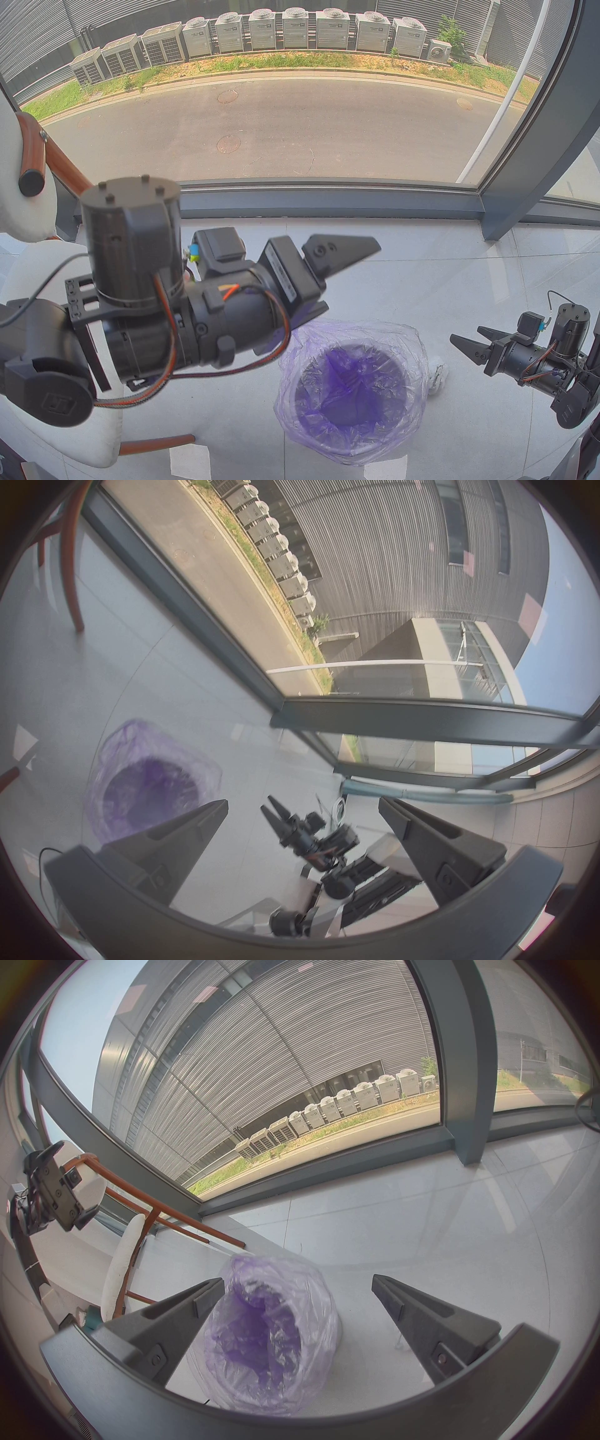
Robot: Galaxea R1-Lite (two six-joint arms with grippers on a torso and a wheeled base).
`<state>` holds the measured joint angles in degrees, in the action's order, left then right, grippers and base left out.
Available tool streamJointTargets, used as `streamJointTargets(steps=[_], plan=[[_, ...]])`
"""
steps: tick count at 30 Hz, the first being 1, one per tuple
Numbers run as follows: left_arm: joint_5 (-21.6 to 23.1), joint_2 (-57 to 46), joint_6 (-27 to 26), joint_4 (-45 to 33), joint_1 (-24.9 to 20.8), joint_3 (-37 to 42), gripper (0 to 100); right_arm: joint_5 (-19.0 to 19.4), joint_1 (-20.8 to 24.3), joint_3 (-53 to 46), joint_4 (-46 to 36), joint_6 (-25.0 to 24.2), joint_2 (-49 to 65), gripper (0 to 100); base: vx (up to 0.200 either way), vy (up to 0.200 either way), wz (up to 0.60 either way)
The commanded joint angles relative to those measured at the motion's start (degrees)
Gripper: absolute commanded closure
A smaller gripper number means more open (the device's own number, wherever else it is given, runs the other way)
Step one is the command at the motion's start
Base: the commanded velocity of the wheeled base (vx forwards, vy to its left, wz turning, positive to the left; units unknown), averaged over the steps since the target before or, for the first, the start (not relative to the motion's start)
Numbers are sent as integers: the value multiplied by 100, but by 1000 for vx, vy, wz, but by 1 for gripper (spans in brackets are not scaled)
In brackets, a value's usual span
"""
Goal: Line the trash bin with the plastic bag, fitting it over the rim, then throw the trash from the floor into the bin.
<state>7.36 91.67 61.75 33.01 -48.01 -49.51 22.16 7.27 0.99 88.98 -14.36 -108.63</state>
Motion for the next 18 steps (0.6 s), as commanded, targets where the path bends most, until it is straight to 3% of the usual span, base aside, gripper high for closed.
streamJointTargets(steps=[1, 6, 10, 11, 13, 18], plan=[[230, 70, -128, -111, -16, 275, 0, -1, 3, 51, 49, 3, -387, 0, -200, 0, 0], [354, 316, -699, -269, 222, 468, 0, -10, -6, 306, 49, -111, -730, 0, -200, 0, 0], [266, 756, -1675, -243, 670, 679, 0, -28, 56, 692, 41, -445, -1002, 0, -200, 0, 0], [266, 756, -1675, -243, 670, 679, 0, -28, 56, 692, 41, -445, -1002, 0, 0, 0, 0], [169, 1010, -2211, -234, 1127, 670, 0, -19, 170, 850, 32, -840, -1240, 0, 0, 0, 0], [151, 1204, -2272, -243, 1338, 662, 0, -19, 319, 1053, 41, -1508, -1670, 0, 0, 0, 0]])
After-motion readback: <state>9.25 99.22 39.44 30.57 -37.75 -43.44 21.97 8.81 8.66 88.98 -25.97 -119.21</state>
